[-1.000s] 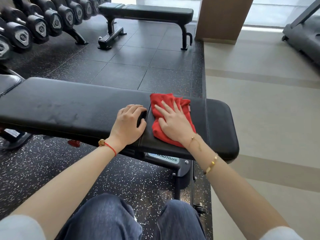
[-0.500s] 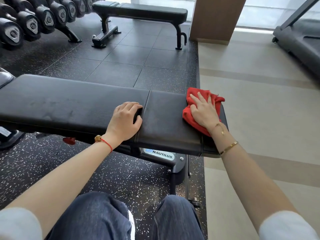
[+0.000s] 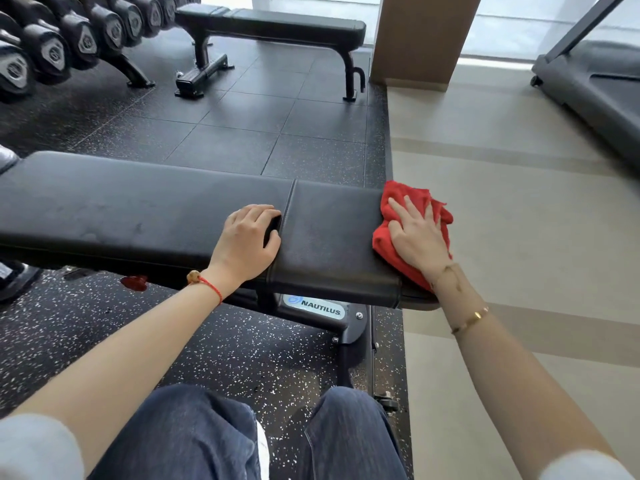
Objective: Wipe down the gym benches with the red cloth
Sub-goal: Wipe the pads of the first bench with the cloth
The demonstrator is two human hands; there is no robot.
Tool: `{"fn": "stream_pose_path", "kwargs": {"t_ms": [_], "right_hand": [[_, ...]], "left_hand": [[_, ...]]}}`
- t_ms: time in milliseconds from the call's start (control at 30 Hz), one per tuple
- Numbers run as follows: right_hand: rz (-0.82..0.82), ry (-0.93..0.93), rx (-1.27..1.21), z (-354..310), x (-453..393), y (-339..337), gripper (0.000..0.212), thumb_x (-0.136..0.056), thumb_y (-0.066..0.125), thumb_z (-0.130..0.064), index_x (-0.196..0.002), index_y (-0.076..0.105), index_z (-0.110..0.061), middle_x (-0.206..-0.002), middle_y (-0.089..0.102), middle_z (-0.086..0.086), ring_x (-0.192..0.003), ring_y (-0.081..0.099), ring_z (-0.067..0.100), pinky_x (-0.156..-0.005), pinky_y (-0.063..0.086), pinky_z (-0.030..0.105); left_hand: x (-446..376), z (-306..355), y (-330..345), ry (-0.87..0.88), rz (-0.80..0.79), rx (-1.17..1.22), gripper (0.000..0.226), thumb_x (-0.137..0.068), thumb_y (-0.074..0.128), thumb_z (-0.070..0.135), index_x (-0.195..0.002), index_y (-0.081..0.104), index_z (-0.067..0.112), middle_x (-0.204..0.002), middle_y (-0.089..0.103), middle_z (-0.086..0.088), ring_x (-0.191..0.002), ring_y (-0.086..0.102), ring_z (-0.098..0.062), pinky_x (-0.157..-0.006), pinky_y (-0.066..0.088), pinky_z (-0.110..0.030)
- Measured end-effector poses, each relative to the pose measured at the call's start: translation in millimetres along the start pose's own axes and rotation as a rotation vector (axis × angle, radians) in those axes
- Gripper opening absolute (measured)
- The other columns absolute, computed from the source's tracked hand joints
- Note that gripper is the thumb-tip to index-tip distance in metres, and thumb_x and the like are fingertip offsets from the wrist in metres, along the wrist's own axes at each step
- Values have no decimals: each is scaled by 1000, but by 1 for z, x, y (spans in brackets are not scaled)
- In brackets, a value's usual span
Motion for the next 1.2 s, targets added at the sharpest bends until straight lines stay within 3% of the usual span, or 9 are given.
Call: {"fn": "stream_pose_path", "kwargs": {"t_ms": [100,267,400,600,733,900,1000,1200], "right_hand": [[-26,-60,31,-26,-14,6,52,-99,31,-30,-151,27,-33,-163,10,0,-148,1,42,-121,-4,51],[-76,-356,1,-74,21,21,52,-99,37,-26,-150,30,-31,-162,15,0,-149,3,36,-122,-2,48],[-48,-512,-64,-69,58,19,54,-96,43,-23,-148,35,-31,-161,21,-2,-150,6,29,-123,-2,41],[-54,-342,-93,-35,25,7,51,-98,41,-24,-148,36,-30,-161,19,-1,-151,3,28,-123,-4,40],[-66,-211,-55,-65,-13,16,50,-100,35,-27,-150,32,-27,-162,16,2,-149,4,37,-122,-3,47],[-100,-436,-45,-140,1,45,53,-98,37,-26,-150,31,-26,-162,17,1,-150,1,34,-121,-1,48],[-93,-555,-110,-145,27,49,54,-95,41,-24,-149,35,-28,-161,20,-1,-150,2,30,-122,-4,43],[-61,-462,-120,-115,7,38,52,-97,40,-20,-148,36,-26,-161,20,1,-151,3,28,-122,-6,40]], "left_hand": [[0,0,0,-2,4,5,37,-92,54,19,-128,58,11,-134,58,-5,-130,49,-24,-112,35,-44],[1,0,0,-6,1,6,38,-93,55,19,-129,58,11,-135,58,-6,-131,48,-24,-113,35,-44],[0,0,-1,-7,-11,15,38,-93,55,19,-130,58,10,-136,57,-7,-131,48,-25,-113,35,-44],[-1,-2,-3,-8,-16,24,39,-93,55,22,-130,58,12,-136,58,-5,-131,48,-22,-113,36,-43],[1,-5,-7,-20,7,2,38,-91,58,21,-128,60,13,-134,59,-4,-129,49,-23,-109,38,-43],[-1,-26,-19,-84,47,-46,38,-90,56,22,-126,61,12,-131,61,-5,-128,50,-26,-107,38,-44],[-1,-40,-24,-122,53,-67,38,-89,60,19,-127,61,12,-131,61,-6,-128,50,-27,-107,38,-45],[9,-71,-29,-189,39,-98,38,-89,60,22,-127,60,15,-133,60,-3,-129,48,-24,-107,37,-46]]}}
Point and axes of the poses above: each hand's wrist, its own x-axis away from the middle knuckle, its own y-axis out of the palm, z = x × y, the point moved 3 cm from there along -x, towards the middle knuckle
